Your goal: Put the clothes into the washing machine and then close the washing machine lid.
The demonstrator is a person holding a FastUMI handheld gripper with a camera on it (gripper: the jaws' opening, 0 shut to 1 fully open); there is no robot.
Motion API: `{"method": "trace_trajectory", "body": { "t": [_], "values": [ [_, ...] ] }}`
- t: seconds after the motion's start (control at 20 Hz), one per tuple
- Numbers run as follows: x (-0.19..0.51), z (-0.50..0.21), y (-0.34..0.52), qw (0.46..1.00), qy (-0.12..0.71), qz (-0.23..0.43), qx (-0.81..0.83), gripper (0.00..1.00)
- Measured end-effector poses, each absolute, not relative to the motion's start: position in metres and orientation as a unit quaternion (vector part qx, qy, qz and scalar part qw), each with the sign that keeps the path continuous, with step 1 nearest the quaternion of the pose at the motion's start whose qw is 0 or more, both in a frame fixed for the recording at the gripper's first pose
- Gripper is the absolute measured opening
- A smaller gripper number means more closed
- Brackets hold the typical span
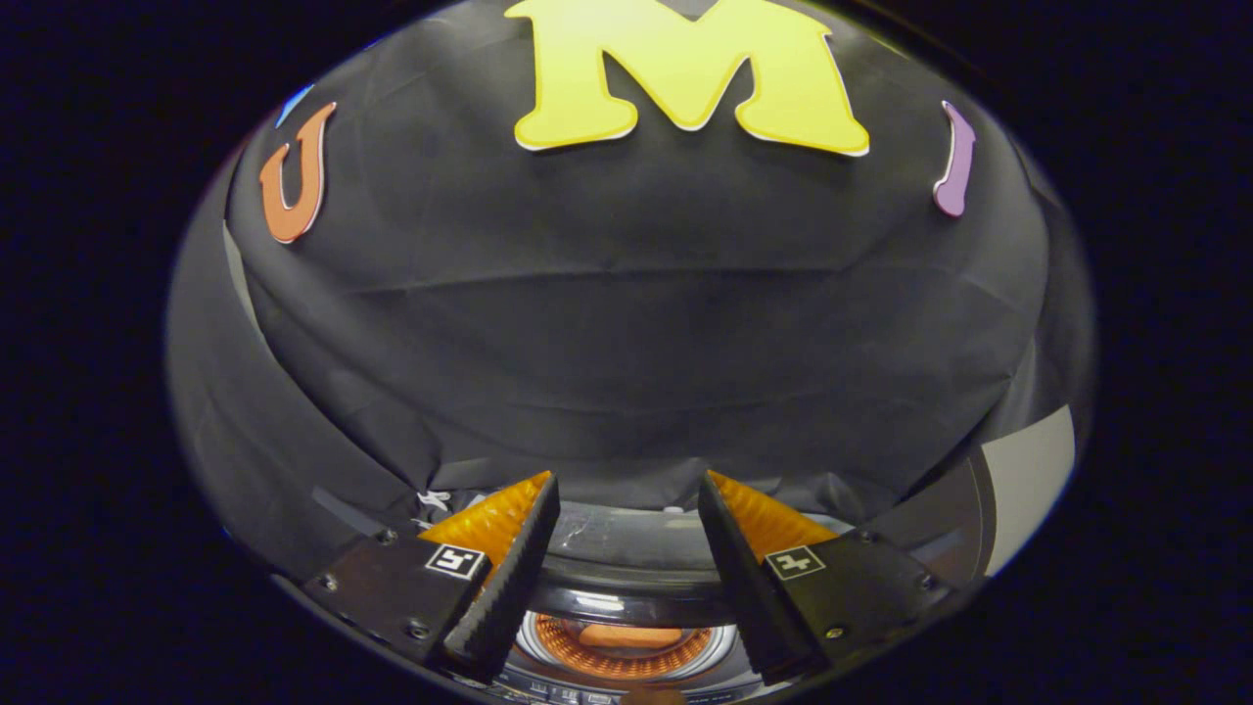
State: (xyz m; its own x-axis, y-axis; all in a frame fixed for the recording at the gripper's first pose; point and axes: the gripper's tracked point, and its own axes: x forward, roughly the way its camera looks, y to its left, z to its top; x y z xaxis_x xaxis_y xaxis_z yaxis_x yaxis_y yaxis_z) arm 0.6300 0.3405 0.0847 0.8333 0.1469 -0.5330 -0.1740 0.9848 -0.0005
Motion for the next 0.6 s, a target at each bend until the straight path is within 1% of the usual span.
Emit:
{"method": "trace_trajectory", "body": {
  "t": [0.6],
  "values": [
    [0.6322,0.0825,0.3423,0.964,0.252,0.081,-0.022,0.90]
  ]
}}
